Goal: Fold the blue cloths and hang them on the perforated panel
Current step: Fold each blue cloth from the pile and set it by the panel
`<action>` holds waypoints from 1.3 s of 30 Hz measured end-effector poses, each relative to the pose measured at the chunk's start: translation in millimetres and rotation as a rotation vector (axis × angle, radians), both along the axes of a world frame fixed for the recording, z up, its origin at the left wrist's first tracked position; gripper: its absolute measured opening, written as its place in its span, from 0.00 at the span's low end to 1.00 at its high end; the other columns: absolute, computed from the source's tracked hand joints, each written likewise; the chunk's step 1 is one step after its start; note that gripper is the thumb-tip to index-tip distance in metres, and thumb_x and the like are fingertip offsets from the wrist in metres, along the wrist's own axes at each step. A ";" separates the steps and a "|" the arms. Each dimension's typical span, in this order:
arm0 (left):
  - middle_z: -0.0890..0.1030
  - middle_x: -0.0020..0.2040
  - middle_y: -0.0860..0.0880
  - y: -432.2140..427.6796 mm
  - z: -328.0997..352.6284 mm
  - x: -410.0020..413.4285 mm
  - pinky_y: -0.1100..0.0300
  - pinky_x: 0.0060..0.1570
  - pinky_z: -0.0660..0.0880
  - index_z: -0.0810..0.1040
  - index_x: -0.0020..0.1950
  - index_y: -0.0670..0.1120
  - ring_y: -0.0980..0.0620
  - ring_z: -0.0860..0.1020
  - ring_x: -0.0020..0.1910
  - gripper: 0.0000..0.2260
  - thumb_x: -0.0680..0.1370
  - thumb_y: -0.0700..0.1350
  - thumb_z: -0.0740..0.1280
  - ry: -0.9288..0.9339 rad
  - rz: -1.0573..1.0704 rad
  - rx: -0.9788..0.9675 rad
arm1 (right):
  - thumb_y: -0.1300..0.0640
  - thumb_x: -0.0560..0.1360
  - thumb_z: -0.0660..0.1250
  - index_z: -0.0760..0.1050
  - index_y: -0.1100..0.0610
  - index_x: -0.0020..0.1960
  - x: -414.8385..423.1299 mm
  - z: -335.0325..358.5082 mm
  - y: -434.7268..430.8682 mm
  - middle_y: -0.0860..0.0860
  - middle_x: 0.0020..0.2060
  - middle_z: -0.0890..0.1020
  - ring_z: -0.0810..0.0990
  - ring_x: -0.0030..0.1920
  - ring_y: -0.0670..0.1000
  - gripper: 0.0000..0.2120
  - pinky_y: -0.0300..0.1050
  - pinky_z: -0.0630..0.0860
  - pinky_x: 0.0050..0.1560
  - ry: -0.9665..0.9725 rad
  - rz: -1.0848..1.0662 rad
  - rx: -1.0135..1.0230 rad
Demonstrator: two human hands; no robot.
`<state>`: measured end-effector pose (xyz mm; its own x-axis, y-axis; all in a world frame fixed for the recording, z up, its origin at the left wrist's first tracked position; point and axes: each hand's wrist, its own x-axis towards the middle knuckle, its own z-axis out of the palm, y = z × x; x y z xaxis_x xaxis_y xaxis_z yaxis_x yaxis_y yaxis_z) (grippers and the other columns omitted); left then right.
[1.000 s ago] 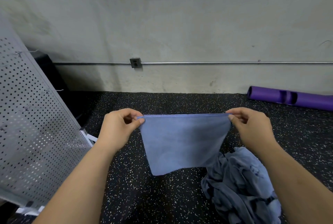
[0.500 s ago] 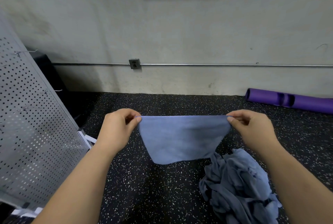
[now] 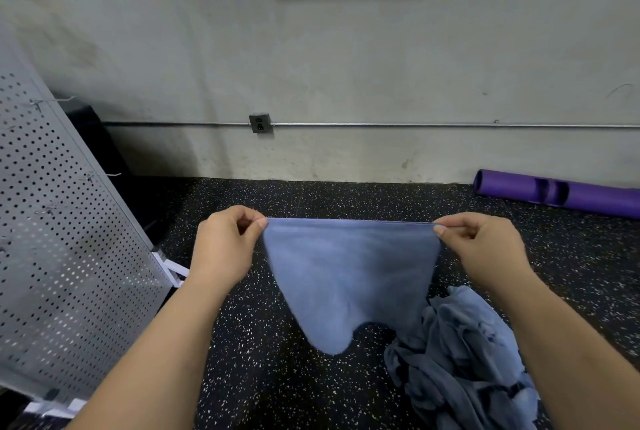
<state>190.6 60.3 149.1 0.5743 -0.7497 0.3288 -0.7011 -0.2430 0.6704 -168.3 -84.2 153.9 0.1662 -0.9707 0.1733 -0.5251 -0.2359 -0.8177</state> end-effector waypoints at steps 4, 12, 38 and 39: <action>0.85 0.40 0.60 -0.9 -0.5 -2.1 0.61 0.41 0.73 0.86 0.46 0.54 0.63 0.80 0.39 0.04 0.81 0.48 0.74 0.037 -0.034 -0.011 | 0.55 0.78 0.78 0.88 0.46 0.47 2.6 -3.0 1.2 0.46 0.35 0.87 0.80 0.32 0.41 0.04 0.43 0.76 0.39 -0.098 0.008 0.028; 0.84 0.43 0.56 -5.3 -3.5 -5.3 0.57 0.42 0.72 0.83 0.48 0.51 0.56 0.80 0.41 0.05 0.84 0.48 0.70 0.238 0.032 -0.043 | 0.55 0.78 0.76 0.86 0.46 0.47 9.9 -4.8 2.9 0.43 0.39 0.87 0.84 0.39 0.44 0.04 0.43 0.77 0.43 -0.088 -0.047 -0.034; 0.88 0.40 0.46 -20.6 3.6 -100.9 0.63 0.41 0.79 0.88 0.48 0.42 0.56 0.82 0.37 0.04 0.76 0.41 0.80 0.939 -0.054 -0.194 | 0.55 0.76 0.78 0.86 0.46 0.46 71.0 3.1 50.5 0.38 0.38 0.87 0.85 0.39 0.40 0.05 0.40 0.83 0.45 -0.257 -0.015 -0.054; 0.88 0.41 0.43 -20.7 2.7 -105.2 0.61 0.44 0.80 0.88 0.48 0.43 0.55 0.82 0.38 0.02 0.77 0.40 0.79 0.921 -0.077 -0.195 | 0.56 0.76 0.78 0.86 0.45 0.46 74.0 4.2 55.2 0.37 0.38 0.86 0.85 0.39 0.39 0.05 0.37 0.82 0.45 -0.246 0.006 -0.072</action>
